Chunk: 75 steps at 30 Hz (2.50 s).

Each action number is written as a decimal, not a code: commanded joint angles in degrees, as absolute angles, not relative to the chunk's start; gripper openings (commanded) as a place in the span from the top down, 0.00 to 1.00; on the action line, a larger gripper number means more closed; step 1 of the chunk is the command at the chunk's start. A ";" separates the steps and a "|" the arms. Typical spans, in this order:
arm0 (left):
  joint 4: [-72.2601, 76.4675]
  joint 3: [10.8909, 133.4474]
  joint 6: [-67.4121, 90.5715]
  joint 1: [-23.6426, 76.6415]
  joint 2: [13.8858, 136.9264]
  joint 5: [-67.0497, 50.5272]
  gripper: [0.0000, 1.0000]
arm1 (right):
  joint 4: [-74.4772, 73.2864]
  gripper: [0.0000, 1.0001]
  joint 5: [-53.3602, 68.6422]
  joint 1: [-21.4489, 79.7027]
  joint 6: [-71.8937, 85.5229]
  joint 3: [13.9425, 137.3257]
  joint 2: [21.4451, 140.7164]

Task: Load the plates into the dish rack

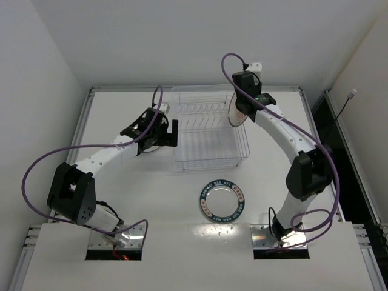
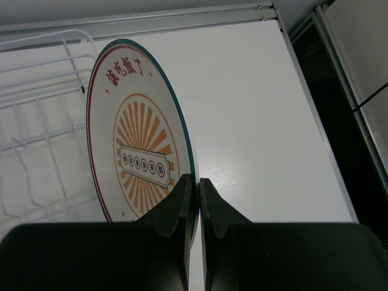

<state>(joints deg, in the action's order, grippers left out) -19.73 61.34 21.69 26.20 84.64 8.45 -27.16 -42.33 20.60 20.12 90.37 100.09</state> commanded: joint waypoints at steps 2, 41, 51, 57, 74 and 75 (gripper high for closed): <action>-19.34 64.16 22.06 26.10 84.81 9.14 0.00 | -17.60 1.00 -51.23 24.34 11.53 92.72 102.03; -24.01 63.81 35.69 -0.18 101.07 -11.22 0.00 | -27.33 0.21 -11.04 26.28 18.98 89.82 93.77; -11.70 58.98 34.98 -0.18 104.14 -36.36 0.24 | -23.99 0.24 -2.64 25.76 24.70 82.35 95.10; -9.67 58.45 36.21 4.30 105.82 -40.69 0.34 | -25.05 0.25 -3.87 24.61 24.70 81.04 94.57; -20.56 64.95 32.52 16.87 107.50 -28.32 0.01 | -25.66 0.25 -3.34 20.74 24.17 76.03 93.52; -20.57 65.47 32.00 16.87 106.27 -26.82 0.01 | -25.66 0.25 -3.34 20.22 24.17 75.50 93.52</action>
